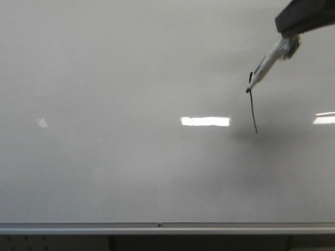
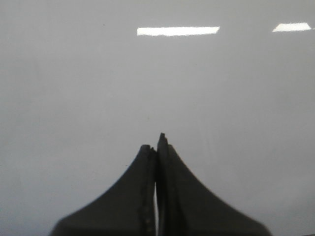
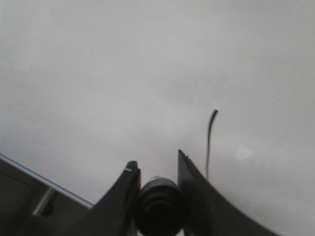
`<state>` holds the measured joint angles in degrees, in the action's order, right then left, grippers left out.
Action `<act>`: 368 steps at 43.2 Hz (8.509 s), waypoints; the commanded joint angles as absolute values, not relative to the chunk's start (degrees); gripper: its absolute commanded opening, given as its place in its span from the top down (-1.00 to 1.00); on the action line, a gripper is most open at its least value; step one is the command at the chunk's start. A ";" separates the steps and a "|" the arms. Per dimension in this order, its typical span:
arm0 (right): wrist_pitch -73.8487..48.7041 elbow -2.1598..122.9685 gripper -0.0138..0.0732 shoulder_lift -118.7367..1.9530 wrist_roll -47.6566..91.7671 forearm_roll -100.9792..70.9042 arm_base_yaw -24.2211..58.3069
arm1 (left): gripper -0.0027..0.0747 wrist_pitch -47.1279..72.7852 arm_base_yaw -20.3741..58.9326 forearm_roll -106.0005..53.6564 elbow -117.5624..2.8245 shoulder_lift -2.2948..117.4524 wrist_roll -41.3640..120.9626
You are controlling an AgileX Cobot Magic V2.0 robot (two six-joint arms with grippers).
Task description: Write number 1 on whiteboard
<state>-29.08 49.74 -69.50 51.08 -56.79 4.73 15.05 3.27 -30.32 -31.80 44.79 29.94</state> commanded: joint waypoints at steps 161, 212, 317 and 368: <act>-31.63 35.03 0.83 -34.72 50.00 -62.86 10.78 | 0.98 18.42 -8.09 -22.46 -53.13 92.58 26.88; -14.56 34.40 0.82 -34.72 48.96 -62.96 10.78 | 0.16 25.49 -8.54 -19.00 -53.22 78.87 26.88; -2.65 29.68 0.82 -34.78 48.96 -63.52 10.78 | 0.98 4.17 1.42 -1.56 -2.74 1.83 2.46; -7.58 29.68 0.82 -34.85 48.96 -63.52 10.78 | 0.98 1.62 1.19 -2.07 1.91 -0.56 2.46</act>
